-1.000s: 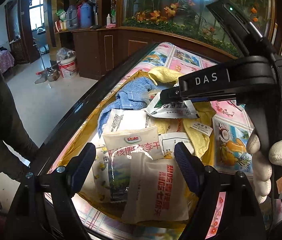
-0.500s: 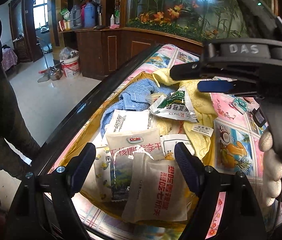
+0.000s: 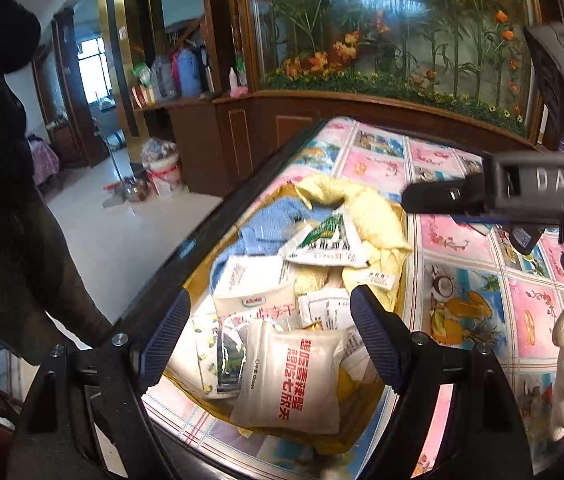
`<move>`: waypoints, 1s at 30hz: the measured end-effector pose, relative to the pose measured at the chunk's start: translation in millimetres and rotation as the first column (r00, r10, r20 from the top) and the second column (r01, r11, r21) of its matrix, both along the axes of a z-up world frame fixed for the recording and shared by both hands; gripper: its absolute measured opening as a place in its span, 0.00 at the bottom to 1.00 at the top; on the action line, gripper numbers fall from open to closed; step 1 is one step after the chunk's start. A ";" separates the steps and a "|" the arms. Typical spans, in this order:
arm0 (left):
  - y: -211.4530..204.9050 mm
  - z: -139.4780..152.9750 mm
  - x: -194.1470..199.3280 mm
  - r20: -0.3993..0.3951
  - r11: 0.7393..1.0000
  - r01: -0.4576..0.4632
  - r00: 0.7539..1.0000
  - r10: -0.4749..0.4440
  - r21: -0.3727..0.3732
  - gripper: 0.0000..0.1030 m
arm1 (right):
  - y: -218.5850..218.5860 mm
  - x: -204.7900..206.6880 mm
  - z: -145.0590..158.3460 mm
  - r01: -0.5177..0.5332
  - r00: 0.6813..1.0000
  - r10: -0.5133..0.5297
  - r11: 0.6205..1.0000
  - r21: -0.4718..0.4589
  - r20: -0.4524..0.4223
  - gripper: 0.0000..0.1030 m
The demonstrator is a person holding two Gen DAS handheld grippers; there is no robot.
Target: Organize soft objects
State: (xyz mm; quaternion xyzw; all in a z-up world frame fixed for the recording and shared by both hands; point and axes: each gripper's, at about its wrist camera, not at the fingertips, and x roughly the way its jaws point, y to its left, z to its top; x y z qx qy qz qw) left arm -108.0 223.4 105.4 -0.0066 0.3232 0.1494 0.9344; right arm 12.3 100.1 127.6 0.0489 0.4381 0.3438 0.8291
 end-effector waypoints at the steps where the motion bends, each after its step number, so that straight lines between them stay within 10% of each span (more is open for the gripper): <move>1: -3.5 4.2 -3.0 0.020 1.000 -0.008 1.000 0.007 0.021 0.81 | -7.6 -2.9 0.1 0.008 1.000 -0.008 1.000 0.002 0.002 0.75; 22: -117.5 61.7 -45.3 0.338 0.926 -0.135 0.941 0.008 0.353 1.00 | -141.4 -63.6 -10.9 0.143 0.984 -0.139 0.989 -0.023 0.115 0.86; 30: -129.3 67.4 -44.1 0.397 0.951 -0.191 0.914 0.083 0.241 1.00 | -160.8 -76.2 -23.2 0.144 0.982 -0.137 0.989 -0.043 0.133 0.87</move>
